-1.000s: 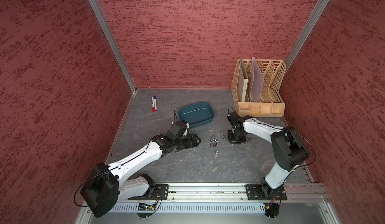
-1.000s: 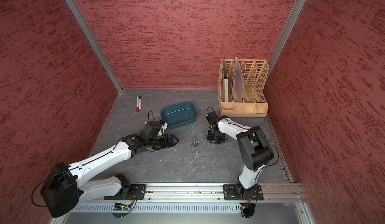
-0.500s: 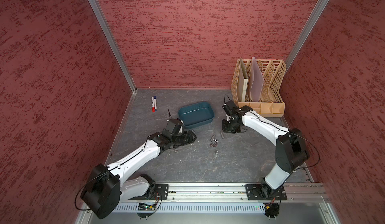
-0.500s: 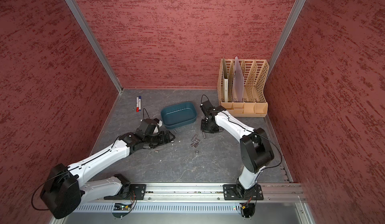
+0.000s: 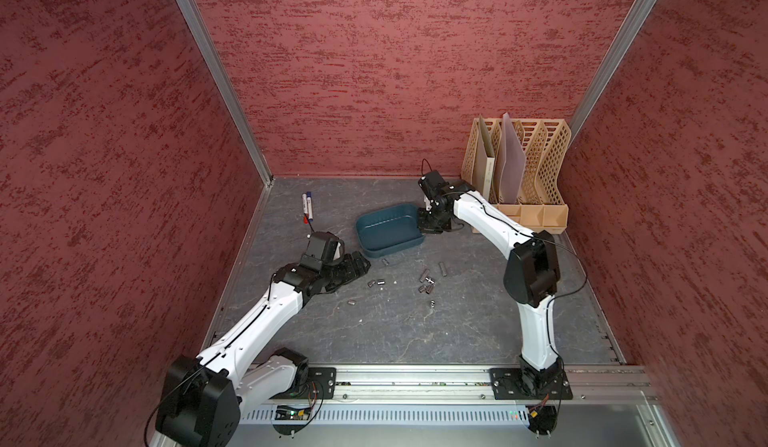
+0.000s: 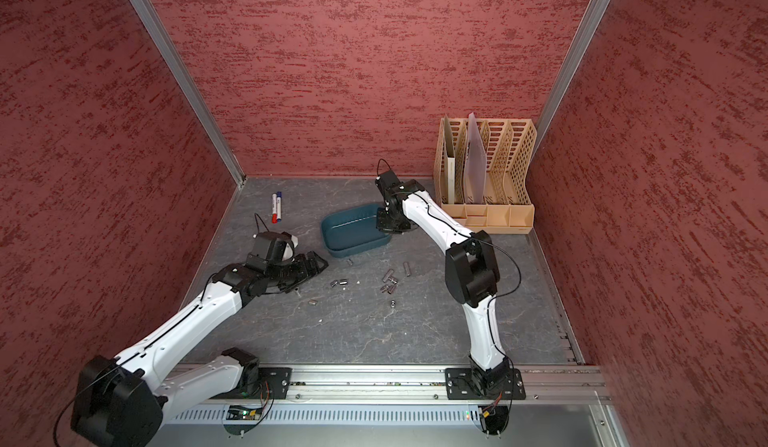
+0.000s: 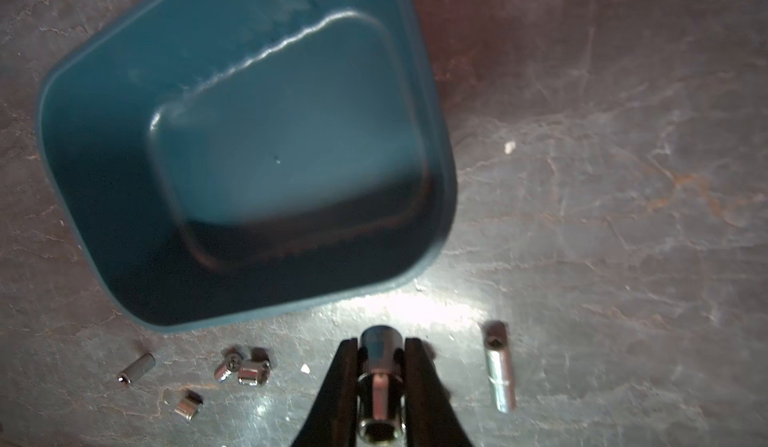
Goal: Put the socket on the desktop into the storage box
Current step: Place the socket head in the storage box.
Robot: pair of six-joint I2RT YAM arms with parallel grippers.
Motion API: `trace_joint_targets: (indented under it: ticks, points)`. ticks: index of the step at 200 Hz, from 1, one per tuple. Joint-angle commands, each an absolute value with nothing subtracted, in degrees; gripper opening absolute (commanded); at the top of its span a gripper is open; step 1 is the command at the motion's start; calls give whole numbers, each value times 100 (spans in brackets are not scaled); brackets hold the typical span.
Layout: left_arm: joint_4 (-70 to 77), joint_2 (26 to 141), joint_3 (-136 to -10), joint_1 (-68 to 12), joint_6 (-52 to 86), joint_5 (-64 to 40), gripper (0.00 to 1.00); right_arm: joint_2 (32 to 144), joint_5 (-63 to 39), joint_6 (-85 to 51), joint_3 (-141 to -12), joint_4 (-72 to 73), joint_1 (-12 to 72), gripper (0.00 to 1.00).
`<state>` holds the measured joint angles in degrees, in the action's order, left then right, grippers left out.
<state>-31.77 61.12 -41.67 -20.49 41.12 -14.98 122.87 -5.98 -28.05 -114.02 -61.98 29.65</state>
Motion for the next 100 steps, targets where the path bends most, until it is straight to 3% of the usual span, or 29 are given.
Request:
trace_joint_targets:
  ticks: [1,100]
  points:
    - [-3337,5950,-4085,-1926,4037,-1545,89,12683,-684,-2745,-12017,-6620,3015,11]
    - [-3375,5746,-3764,-1766,4200,-1610,89,13997,-723,-2891,-13455,-6963,3004,15]
